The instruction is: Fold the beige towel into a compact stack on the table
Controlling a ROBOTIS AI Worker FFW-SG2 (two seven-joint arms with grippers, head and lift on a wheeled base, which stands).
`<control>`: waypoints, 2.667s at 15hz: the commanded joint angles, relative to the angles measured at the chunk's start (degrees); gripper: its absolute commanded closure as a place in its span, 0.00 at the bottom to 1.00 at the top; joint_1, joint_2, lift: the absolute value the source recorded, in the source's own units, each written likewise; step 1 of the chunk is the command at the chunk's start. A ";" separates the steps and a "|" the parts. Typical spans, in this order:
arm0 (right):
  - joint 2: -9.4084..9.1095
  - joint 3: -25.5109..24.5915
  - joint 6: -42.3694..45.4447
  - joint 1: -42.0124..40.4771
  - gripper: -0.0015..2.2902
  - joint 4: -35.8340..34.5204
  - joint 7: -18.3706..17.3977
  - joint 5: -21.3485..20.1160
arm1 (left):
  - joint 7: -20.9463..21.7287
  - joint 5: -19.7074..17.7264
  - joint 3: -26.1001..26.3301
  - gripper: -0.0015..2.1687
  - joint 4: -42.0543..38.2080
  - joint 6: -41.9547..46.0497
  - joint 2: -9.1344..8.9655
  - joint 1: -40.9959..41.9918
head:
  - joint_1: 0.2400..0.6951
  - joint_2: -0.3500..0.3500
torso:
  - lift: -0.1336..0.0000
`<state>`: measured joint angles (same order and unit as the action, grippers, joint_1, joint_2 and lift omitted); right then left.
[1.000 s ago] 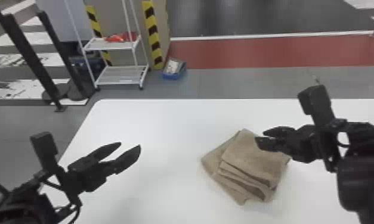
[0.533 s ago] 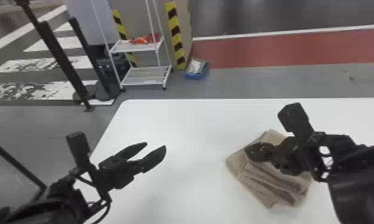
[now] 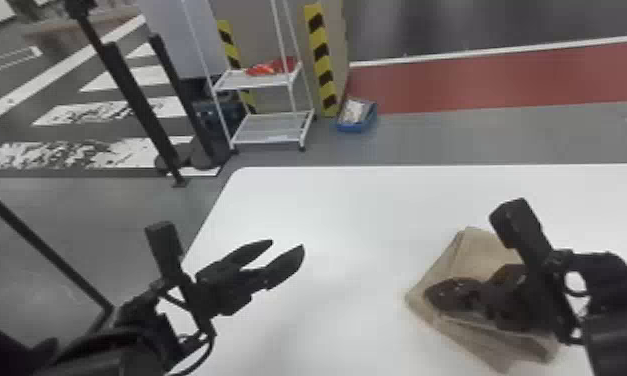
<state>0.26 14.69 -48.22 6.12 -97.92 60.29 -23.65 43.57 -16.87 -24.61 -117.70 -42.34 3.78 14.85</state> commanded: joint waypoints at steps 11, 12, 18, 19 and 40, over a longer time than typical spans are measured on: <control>-0.32 0.16 -18.36 -6.29 0.93 -14.49 13.81 -6.84 | 0.11 0.00 0.00 0.04 0.63 0.37 -0.09 -0.17 | 1.00 0.98 | 0.07; -0.32 0.34 -18.18 -6.38 0.94 -14.40 14.33 -8.34 | 0.11 0.00 -0.18 0.04 0.63 0.37 0.00 -0.09 | 1.00 0.99 | 0.07; -0.32 0.60 -20.29 -4.89 0.94 -12.47 17.59 -14.05 | 0.20 0.00 -0.18 0.04 0.81 0.37 0.00 0.00 | 1.00 0.98 | 0.07; -0.32 0.51 -21.70 -4.89 0.93 -12.55 17.76 -14.75 | 0.20 0.00 -0.18 0.04 0.81 0.37 0.00 0.00 | 1.00 0.97 | 0.07; 10.19 -7.48 -7.46 -7.08 0.68 -25.91 18.04 -21.78 | 0.55 -0.09 -0.44 0.04 0.72 0.37 0.18 0.35 | 1.00 0.71 | 0.07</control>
<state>9.48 6.72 -61.18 -0.64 -121.54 78.14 -43.83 44.12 -16.96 -24.96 -116.99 -41.97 3.96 15.21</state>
